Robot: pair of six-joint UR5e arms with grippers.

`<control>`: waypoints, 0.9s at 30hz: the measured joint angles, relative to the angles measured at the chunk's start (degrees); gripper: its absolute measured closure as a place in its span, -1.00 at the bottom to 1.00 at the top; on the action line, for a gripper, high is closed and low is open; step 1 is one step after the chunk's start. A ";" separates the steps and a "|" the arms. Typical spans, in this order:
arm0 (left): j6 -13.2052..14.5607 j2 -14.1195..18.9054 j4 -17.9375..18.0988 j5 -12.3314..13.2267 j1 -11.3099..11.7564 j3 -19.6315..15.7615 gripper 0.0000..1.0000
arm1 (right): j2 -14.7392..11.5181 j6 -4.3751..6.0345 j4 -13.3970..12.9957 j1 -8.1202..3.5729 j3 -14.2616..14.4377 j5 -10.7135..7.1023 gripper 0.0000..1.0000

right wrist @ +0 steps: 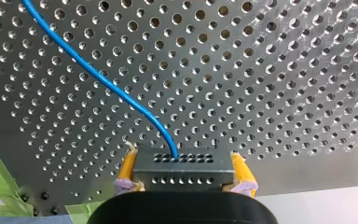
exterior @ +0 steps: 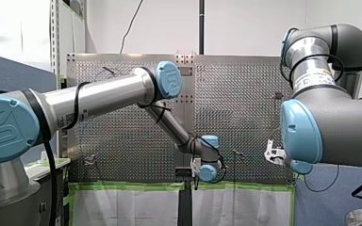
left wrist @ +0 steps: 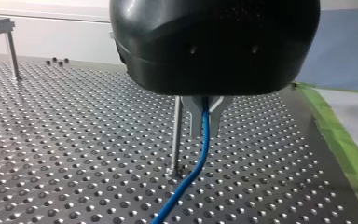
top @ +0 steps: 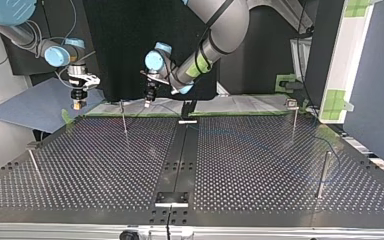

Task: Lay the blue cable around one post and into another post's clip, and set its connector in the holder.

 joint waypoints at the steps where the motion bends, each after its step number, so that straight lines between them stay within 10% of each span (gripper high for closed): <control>1: 0.01 -0.14 -0.05 0.01 -0.01 0.07 1.00 | 0.01 -0.03 0.07 0.01 -0.08 0.01 1.00; 27: -0.14 -0.40 -0.55 0.17 0.30 0.63 1.00 | 0.61 -0.29 0.55 0.13 -0.31 0.90 1.00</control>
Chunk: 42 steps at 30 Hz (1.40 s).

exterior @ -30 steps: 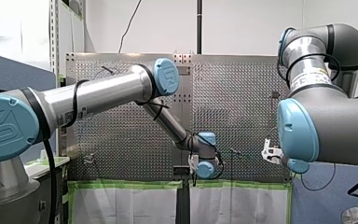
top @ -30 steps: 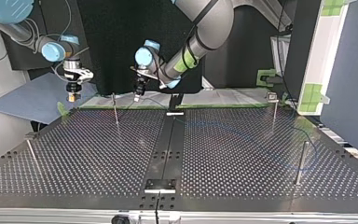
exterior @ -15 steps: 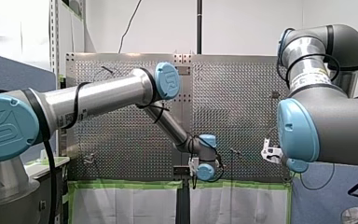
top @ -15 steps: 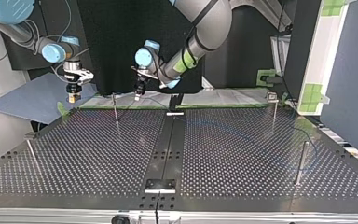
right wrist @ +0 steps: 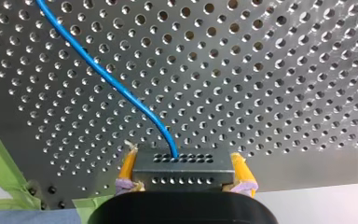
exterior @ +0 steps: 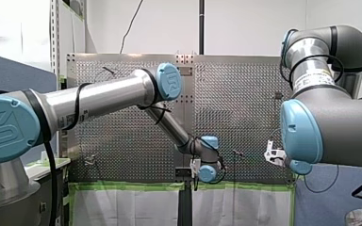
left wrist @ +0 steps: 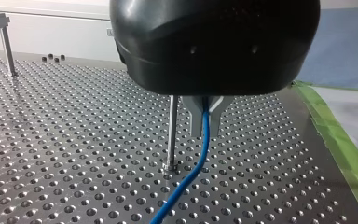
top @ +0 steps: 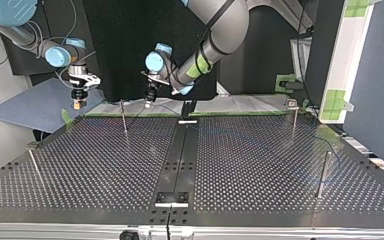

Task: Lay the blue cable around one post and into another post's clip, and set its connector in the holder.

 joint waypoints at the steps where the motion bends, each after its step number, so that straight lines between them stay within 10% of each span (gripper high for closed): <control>1: 0.00 0.00 -0.01 0.00 0.00 0.00 1.00 | 0.13 -0.01 -0.01 0.01 -0.02 0.01 1.00; 42: -0.28 -0.06 -0.14 1.44 1.24 1.61 1.00 | 1.97 -0.64 2.99 0.46 -5.06 -0.29 1.00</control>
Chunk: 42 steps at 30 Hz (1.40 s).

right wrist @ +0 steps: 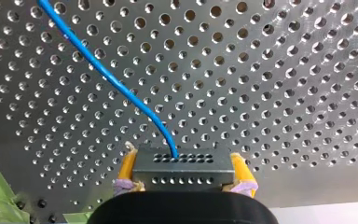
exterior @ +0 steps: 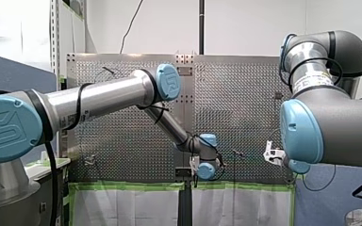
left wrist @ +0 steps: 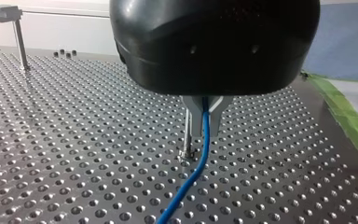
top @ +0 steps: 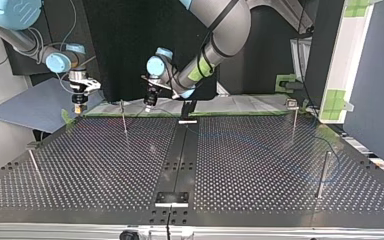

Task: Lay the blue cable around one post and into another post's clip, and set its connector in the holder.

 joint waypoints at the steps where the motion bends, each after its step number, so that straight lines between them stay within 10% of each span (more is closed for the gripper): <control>1: -0.01 -0.01 0.00 0.05 0.04 0.04 1.00 | 0.02 -0.01 0.04 0.04 -0.14 -0.01 1.00; 42: -1.98 -2.53 -3.07 0.68 1.13 3.61 0.80 | 2.60 -1.15 3.48 0.73 -5.46 0.12 1.00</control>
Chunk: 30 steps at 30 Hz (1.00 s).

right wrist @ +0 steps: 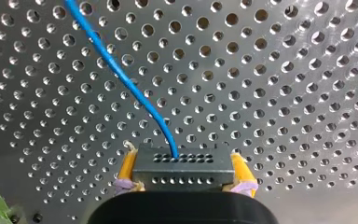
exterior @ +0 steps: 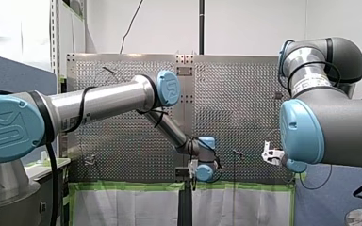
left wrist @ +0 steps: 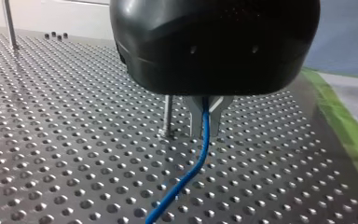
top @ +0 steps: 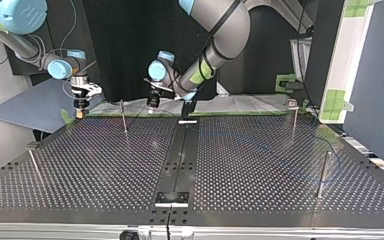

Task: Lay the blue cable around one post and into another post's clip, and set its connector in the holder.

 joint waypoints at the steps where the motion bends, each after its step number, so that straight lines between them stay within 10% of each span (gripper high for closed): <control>1: 0.07 0.02 0.04 0.08 0.01 0.07 0.68 | 0.00 0.00 0.03 0.02 -0.01 -0.02 1.00; 10: 1.35 0.50 -0.01 -0.22 -0.07 -0.68 -1.00 | 0.01 -0.01 0.11 0.33 -0.04 -0.08 1.00; 30: 5.40 7.15 -2.02 1.88 -0.52 -7.86 -1.00 | 0.01 -0.48 1.67 1.36 -0.03 0.15 1.00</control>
